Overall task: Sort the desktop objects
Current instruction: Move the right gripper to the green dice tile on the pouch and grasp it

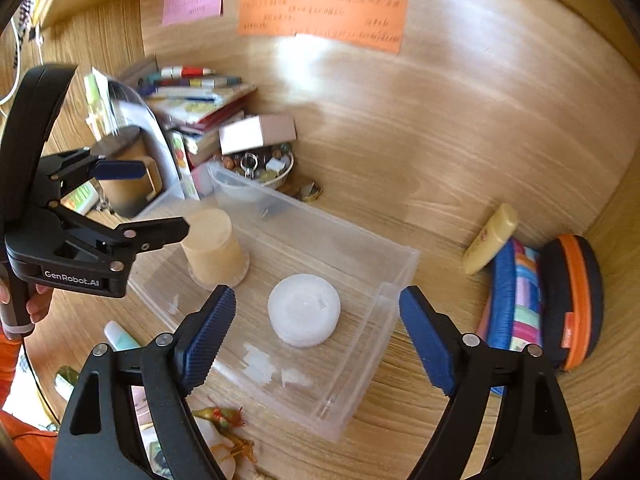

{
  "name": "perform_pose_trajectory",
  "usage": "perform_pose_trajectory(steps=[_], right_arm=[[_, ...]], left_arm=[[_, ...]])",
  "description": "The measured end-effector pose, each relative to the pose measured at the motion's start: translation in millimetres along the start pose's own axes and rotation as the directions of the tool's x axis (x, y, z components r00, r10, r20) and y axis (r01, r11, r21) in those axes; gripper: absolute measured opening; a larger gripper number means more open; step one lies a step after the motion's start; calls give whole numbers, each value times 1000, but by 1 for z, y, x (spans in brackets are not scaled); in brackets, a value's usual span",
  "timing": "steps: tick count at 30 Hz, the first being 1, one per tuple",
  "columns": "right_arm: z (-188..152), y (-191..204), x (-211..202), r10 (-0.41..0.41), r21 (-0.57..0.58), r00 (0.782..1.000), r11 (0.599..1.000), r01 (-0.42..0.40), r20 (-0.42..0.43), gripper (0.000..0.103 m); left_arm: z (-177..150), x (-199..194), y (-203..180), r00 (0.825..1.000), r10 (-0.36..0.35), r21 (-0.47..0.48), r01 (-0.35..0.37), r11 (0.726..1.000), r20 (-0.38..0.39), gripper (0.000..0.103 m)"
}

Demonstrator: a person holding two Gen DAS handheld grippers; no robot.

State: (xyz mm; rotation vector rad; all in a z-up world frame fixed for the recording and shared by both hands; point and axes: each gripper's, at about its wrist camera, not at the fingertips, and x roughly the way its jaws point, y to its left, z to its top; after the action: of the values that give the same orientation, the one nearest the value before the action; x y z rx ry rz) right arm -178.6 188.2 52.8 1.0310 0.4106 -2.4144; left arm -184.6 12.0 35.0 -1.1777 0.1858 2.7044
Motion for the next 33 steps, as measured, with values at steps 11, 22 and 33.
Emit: perform_pose_trajectory(steps=[11,22,33], right_arm=[[-22,0,-56,-22,67,994,998,14,110,83],[-64,28,-75,-7,25,990,1000,3,143,83],[-97,59,-55,130,-50,989,991,-127,73,83]], left_arm=[[-30,-61,5,993,44,2,-45,999,107,98],[-69,-77,1,994,37,-3,-37,999,105,99],[-100,-64,-16,1000,-4,6,4,1000,26,99]])
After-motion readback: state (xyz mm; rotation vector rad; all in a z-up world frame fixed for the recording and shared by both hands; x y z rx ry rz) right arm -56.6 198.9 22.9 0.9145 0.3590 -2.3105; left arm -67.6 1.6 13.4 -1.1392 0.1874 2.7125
